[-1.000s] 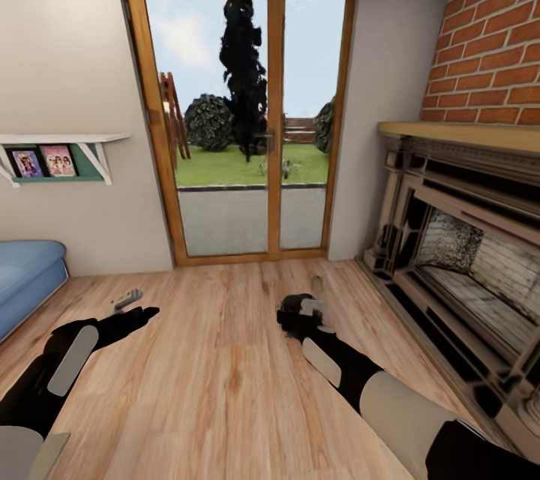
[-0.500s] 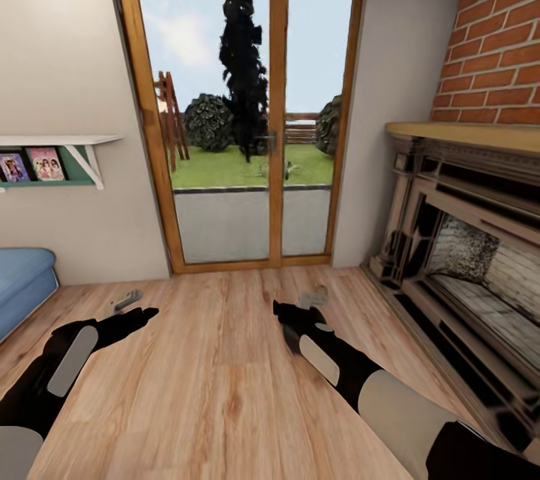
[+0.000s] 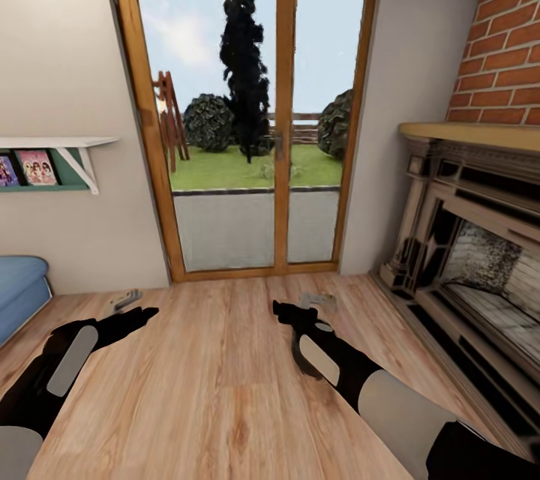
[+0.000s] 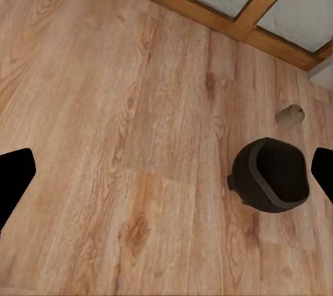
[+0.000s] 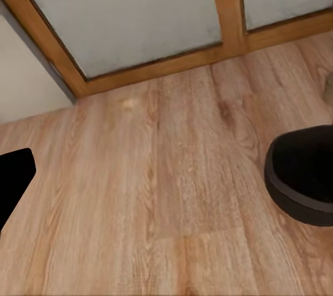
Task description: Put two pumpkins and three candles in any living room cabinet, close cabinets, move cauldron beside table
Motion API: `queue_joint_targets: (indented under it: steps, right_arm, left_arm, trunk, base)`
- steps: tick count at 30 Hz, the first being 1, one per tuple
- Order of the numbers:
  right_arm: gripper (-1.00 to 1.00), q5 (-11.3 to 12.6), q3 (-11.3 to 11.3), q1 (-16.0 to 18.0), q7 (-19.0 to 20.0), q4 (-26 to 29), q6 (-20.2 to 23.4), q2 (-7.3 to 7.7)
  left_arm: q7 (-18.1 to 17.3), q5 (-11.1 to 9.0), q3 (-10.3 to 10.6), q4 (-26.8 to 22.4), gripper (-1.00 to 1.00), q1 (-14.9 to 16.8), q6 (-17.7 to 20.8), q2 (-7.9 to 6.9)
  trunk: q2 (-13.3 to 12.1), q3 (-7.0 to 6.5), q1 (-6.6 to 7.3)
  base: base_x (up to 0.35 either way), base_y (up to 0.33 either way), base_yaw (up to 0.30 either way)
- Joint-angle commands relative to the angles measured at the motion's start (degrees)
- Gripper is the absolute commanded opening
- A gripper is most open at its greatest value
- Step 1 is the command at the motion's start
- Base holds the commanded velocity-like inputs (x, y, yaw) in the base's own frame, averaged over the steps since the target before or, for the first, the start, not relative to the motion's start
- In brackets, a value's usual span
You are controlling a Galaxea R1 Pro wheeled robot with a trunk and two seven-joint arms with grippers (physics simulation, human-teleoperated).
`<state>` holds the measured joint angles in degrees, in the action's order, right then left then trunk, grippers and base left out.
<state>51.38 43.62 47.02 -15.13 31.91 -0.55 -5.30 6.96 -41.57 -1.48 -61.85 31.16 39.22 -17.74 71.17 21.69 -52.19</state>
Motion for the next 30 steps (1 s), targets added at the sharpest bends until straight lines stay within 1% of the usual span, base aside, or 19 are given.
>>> queue_joint_targets:
  steps: [1, 16, 21, 30]
  right_arm:
    - [1.00, 0.41, 0.41, 0.09, -0.44, 0.07, -0.08, 0.03]
    - [1.00, 0.30, 0.42, 0.09, -0.53, -0.02, -0.12, 0.07]
    - [1.00, 0.30, 0.41, 0.09, -0.51, -0.01, -1.80, 0.10]
    - [1.00, 0.30, 0.45, 0.09, -0.46, -0.01, -2.08, 0.04]
  left_arm:
    - [0.51, -0.61, -0.01, -0.11, 1.00, 0.03, 0.25, -0.01]
    - [0.54, -0.70, -0.10, -0.29, 1.00, -0.02, 0.25, 0.07]
    - [0.59, -0.70, -0.10, -0.29, 1.00, -0.01, 0.25, 0.07]
    - [0.60, -0.66, -0.10, -0.26, 1.00, -0.02, 0.25, 0.07]
  trunk:
    - [0.04, 0.07, -0.04]
    - [0.04, 0.07, -0.04]
    - [0.04, 0.07, -0.04]
    - [0.04, 0.07, -0.04]
  base:
    - [0.322, 0.095, 0.000]
    - [0.335, 0.009, 0.000]
    - [0.336, 0.001, 0.000]
    - [0.335, 0.082, 0.000]
